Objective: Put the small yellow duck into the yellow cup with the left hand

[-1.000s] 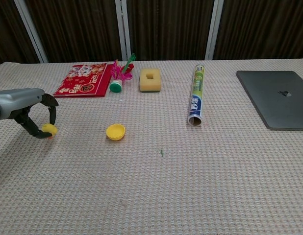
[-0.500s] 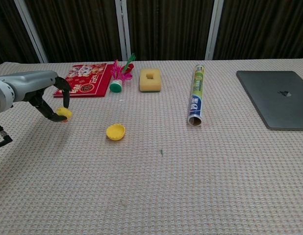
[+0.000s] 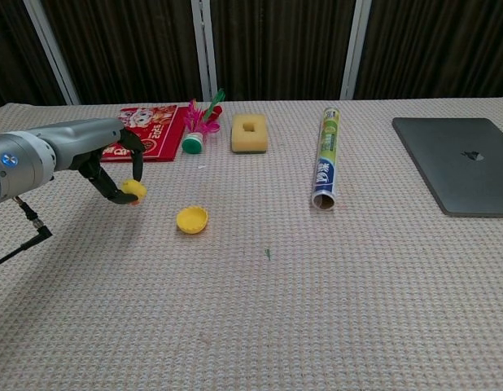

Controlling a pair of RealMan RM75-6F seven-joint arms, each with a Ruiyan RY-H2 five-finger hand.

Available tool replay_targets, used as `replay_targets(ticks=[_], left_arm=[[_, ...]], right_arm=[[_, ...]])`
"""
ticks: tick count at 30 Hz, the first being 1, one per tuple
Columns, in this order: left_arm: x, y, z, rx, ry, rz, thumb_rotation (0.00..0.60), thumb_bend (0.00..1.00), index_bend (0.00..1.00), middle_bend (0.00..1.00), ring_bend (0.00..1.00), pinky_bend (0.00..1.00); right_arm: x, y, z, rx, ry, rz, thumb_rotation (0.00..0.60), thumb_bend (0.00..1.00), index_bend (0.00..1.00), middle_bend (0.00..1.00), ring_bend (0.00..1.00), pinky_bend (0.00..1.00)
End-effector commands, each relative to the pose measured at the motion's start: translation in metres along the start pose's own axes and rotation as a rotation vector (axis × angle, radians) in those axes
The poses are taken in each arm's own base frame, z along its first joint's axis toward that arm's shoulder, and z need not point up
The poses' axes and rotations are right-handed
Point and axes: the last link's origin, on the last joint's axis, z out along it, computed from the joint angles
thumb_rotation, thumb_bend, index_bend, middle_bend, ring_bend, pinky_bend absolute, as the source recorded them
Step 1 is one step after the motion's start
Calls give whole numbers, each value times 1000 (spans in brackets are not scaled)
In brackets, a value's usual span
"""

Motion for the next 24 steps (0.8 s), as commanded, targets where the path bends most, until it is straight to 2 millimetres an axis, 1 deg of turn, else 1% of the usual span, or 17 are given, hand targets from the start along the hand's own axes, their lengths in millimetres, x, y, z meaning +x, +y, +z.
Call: replay_targets(ticks=[1, 12, 24], left_arm=[[0, 3, -1, -7, 0, -2, 600, 292, 525, 126, 65, 0], [-6, 22, -4, -47, -5, -9, 600, 294, 527, 130, 66, 0], [-13, 26, -1, -43, -18, 13, 600, 296, 526, 132, 70, 0]], right_arm=[[0, 0, 0, 1, 0, 0, 600, 0, 101, 0, 0, 0], [0, 0, 0, 0, 0, 3, 600, 0, 101, 0, 0, 0], [1, 0, 0, 5, -1, 7, 600, 0, 101, 0, 0, 0]])
